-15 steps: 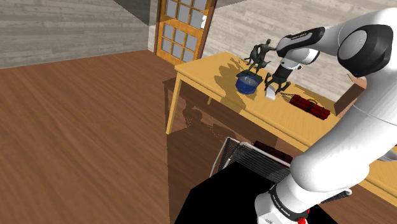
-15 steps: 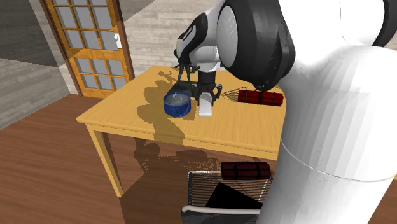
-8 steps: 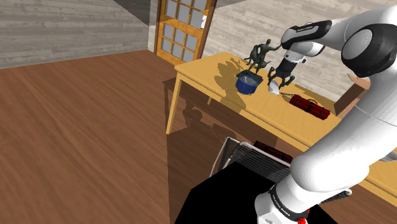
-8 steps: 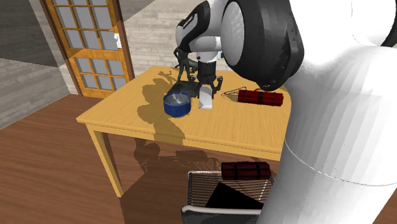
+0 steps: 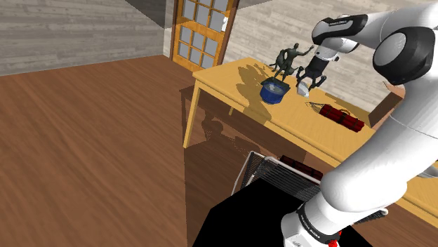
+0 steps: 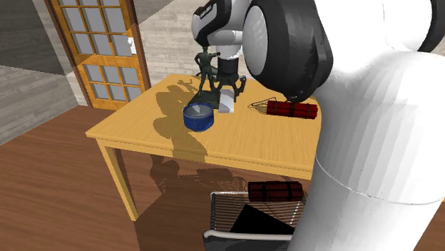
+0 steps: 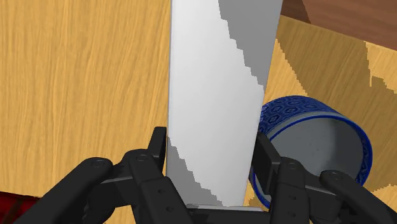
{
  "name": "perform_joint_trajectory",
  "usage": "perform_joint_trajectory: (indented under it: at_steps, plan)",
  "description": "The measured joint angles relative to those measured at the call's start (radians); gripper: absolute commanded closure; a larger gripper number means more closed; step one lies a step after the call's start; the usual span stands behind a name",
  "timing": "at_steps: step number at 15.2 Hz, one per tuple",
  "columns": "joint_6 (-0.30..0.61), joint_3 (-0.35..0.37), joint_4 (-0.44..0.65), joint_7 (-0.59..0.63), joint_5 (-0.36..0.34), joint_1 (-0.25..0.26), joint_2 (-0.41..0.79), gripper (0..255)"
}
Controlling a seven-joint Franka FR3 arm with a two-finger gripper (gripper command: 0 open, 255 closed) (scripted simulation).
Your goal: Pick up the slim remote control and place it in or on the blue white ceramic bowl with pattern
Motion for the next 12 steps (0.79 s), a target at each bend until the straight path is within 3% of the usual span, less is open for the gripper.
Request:
perform_joint_trajectory:
  at_steps: [6, 10, 12]
  plan:
    - [-0.077, 0.034, 0.245, 0.050, 0.065, 0.010, 0.180, 255]
    - [-0.169, 0.061, 0.509, 0.093, 0.116, -0.007, 0.357, 255]
    - [-0.176, 0.069, 0.558, 0.103, 0.127, -0.010, 0.400, 255]
